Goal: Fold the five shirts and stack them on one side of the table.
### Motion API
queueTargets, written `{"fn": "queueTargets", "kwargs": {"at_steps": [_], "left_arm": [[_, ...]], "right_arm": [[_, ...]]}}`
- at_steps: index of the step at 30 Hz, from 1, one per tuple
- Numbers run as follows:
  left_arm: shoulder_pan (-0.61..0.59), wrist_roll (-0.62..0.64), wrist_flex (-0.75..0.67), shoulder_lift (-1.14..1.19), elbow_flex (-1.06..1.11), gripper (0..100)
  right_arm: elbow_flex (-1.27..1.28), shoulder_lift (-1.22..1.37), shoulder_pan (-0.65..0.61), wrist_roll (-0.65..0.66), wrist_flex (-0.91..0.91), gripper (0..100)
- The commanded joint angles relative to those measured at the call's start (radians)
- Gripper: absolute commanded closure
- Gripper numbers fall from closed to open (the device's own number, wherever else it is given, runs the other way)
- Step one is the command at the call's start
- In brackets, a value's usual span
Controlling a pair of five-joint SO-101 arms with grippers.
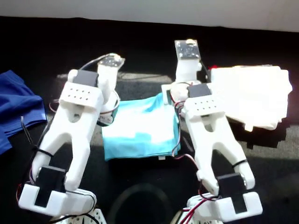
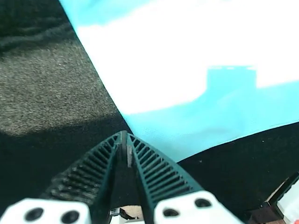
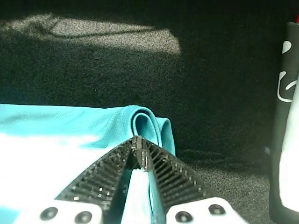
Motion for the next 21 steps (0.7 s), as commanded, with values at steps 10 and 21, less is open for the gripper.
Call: {"fn": "queueTargets", "kwargs": {"at_steps": [10,21], "left_arm": [[0.056,0.020,-0.270,-0.131,0.358,99],[0.054,0.018,-0.370,-0.134,0.475,99]], "right_arm": [[-0.101,0.214,0.024,0.014,-0.004,99.1],[-0.209,0.355,0.150,0.038,-0.002,99.1]]}}
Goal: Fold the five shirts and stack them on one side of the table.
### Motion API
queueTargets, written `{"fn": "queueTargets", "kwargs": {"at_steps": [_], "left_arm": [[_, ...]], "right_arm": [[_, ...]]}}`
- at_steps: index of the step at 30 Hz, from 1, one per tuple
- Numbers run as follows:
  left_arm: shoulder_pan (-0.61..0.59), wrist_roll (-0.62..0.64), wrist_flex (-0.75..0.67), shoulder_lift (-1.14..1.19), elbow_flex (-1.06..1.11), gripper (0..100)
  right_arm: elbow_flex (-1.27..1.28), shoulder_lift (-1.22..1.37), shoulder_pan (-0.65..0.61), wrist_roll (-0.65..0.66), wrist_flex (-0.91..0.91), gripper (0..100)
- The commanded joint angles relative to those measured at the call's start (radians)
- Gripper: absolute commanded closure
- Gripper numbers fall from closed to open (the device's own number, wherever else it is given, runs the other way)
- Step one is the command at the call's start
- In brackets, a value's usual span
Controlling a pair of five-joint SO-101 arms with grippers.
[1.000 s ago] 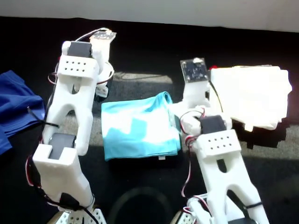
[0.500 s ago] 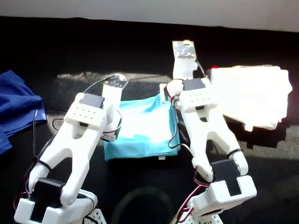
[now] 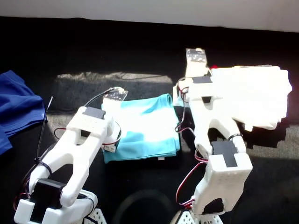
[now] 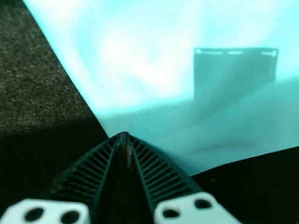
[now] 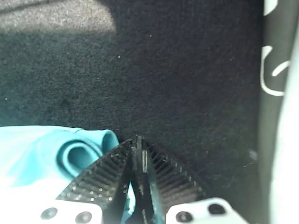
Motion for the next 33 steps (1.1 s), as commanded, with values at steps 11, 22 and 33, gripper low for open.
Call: {"fn": "queueTargets", "kwargs": {"at_steps": [11,22,33], "left_arm": [[0.016,-0.002,-0.035,-0.044,-0.018,99],[0.012,-0.002,-0.034,-0.044,-0.013,99],[0.015,-0.002,-0.037,-0.038,-0.016,99]], "right_arm": [[-0.216,-0.166,-0.130,0.006,0.208,99.1],[-0.223,0.062,-0.189,0.006,0.107,99.1],[-0.263,0.113,-0.064,0.014,0.097,99.1]]}}
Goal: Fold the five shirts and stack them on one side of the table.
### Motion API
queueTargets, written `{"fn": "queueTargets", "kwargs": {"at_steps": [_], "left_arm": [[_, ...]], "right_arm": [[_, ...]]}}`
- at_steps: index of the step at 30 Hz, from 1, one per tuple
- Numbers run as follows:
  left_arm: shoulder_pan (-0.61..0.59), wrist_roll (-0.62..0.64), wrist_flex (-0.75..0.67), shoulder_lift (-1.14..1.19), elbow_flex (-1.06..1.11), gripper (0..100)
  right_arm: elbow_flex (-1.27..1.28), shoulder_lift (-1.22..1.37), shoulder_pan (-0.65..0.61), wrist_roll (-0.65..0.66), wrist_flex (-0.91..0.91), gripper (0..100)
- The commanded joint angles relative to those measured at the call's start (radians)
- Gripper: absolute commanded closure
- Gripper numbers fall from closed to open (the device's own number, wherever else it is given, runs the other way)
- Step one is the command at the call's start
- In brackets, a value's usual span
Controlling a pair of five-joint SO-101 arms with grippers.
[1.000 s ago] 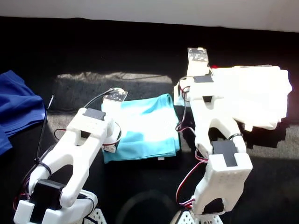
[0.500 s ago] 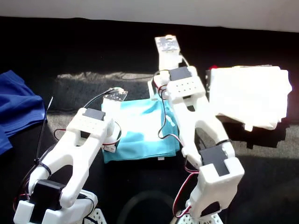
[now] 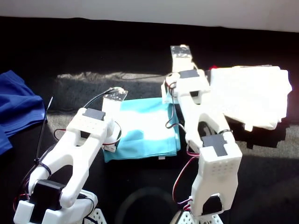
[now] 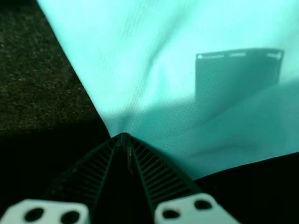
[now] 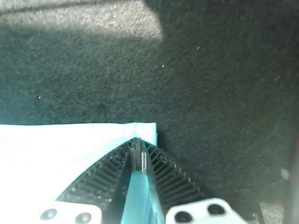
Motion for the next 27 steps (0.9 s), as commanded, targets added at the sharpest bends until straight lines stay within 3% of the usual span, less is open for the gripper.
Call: {"fn": "queueTargets", "kwargs": {"at_steps": [1,9,15,17,21,27], "left_arm": [[0.015,-0.002,-0.005,-0.031,-0.028,99],[0.008,-0.002,0.021,-0.036,-0.056,98],[-0.002,-0.002,0.193,-0.036,-0.257,88],[-0.031,0.003,0.230,-0.036,-0.340,86],[-0.133,0.003,0.267,-0.035,-0.476,86],[-0.306,0.003,0.267,-0.033,-0.515,86]], "right_arm": [[-0.076,-0.016,0.019,0.008,0.001,99.1],[-0.308,-0.016,0.031,-0.002,0.280,98.4],[-0.429,-0.016,0.021,-0.040,0.486,76.5],[-0.435,-0.015,0.015,-0.080,0.535,71.3],[-0.435,-0.015,-0.051,-0.100,0.602,72.6],[-0.432,0.007,-0.147,-0.245,0.595,72.8]]}}
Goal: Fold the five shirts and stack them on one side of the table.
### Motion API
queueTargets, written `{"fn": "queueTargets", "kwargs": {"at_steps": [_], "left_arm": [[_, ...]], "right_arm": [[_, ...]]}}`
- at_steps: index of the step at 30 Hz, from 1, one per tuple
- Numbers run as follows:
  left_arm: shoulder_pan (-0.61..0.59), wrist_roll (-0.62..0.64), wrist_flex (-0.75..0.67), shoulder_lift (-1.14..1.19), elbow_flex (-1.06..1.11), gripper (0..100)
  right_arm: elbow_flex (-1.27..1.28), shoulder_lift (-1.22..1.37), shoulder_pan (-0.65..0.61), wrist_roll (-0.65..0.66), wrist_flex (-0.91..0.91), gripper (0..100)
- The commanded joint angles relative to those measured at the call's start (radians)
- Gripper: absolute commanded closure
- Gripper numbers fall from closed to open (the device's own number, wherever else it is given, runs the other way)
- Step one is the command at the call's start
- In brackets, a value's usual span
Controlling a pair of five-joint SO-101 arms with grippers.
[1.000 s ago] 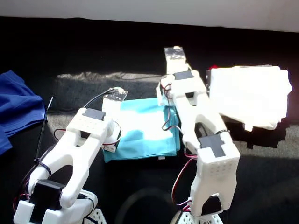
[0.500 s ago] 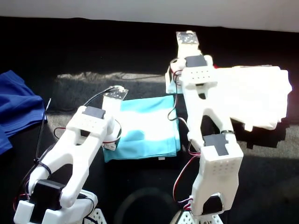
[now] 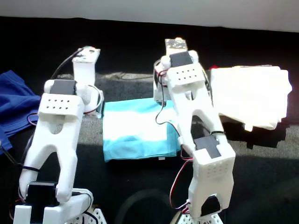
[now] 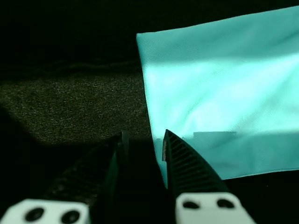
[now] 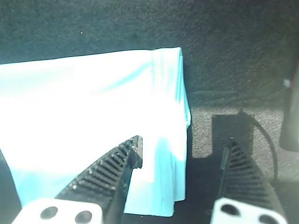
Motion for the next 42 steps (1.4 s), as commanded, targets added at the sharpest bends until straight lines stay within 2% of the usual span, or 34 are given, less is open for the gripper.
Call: {"fn": "queueTargets", "kwargs": {"at_steps": [1,9,16,22,24,27,28,30,36,42], "left_arm": [[-0.093,0.005,0.009,-0.030,-0.038,87],[-0.289,0.000,0.005,-0.033,-0.012,86],[-0.358,-0.066,0.009,-0.033,-0.012,87],[-0.415,-0.071,0.009,-0.033,-0.012,87],[-0.421,-0.071,0.009,-0.033,-0.012,87],[-0.421,-0.071,0.009,-0.033,-0.012,87],[-0.421,-0.071,0.009,-0.033,-0.012,87],[-0.421,-0.071,0.009,-0.033,-0.012,87],[-0.421,-0.071,0.009,-0.033,-0.010,87],[-0.421,-0.071,0.005,-0.028,-0.010,87]], "right_arm": [[-0.045,0.012,-0.041,-0.066,-0.012,72.8],[-0.050,0.157,-0.031,-0.118,-0.047,72.8],[-0.054,0.275,-0.030,-0.115,-0.097,72.8],[-0.054,0.395,-0.025,-0.121,-0.104,72.9],[-0.054,0.424,-0.025,-0.117,-0.102,76.9],[-0.054,0.443,-0.018,-0.117,-0.102,96.2],[-0.054,0.441,-0.008,-0.115,-0.101,99.8],[-0.058,0.435,0.008,-0.109,-0.101,99.1],[-0.150,0.292,0.039,0.049,-0.012,99.2],[-0.298,0.064,0.088,0.276,0.099,99.2]]}}
